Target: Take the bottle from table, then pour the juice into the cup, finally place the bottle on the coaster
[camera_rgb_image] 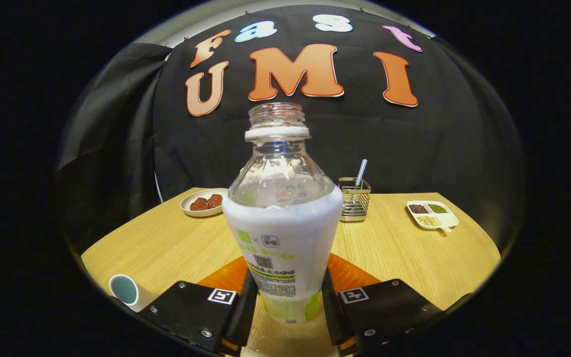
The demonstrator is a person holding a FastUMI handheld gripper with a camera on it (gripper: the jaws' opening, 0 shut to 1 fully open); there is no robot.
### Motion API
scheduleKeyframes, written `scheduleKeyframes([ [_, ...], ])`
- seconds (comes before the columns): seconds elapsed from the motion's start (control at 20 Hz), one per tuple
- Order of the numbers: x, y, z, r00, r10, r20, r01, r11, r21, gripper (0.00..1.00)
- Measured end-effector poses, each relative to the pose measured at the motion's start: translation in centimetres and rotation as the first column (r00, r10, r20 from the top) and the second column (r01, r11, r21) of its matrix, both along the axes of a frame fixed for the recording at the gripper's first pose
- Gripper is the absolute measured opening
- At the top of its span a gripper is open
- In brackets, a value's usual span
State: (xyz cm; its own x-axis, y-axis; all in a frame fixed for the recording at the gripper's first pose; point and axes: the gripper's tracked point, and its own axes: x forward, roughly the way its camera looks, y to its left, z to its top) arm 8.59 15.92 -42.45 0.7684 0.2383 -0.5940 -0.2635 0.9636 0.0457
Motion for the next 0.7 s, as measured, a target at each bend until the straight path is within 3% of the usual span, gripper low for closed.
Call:
scheduleKeyframes([
  [0.35,3.9,2.8,-2.4,1.0,-0.021,-0.02,0.022,0.999,0.039,0.61],
  [0.7,4.5,3.5,-5.4,0.998,-0.036,-0.058,0.038,0.999,0.03,0.62],
])
